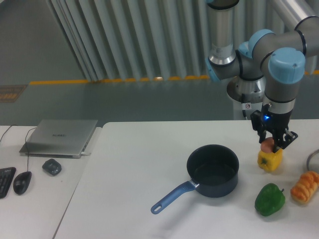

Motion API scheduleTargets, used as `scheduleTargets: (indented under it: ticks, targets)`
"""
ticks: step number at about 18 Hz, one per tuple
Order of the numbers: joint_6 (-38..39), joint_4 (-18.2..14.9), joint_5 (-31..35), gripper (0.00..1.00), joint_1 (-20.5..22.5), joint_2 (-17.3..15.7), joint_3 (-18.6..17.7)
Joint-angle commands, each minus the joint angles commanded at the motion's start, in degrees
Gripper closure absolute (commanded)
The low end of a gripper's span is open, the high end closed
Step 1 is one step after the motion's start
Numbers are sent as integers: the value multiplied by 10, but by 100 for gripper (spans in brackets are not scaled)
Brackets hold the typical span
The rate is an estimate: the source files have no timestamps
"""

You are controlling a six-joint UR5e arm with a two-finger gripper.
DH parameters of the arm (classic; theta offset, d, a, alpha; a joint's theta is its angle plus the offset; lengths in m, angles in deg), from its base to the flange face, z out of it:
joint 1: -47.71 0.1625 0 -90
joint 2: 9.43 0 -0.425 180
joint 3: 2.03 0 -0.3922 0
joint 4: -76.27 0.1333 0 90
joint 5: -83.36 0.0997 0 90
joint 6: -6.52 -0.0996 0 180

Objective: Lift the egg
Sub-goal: 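Hold the egg steady in the closed gripper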

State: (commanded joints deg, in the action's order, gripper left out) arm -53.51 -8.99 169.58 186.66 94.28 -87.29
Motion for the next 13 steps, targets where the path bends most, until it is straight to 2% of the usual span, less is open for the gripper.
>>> scheduleTargets:
  ticks: [13]
  targets:
    - [-1,-1,4,81,-5,-2,0]
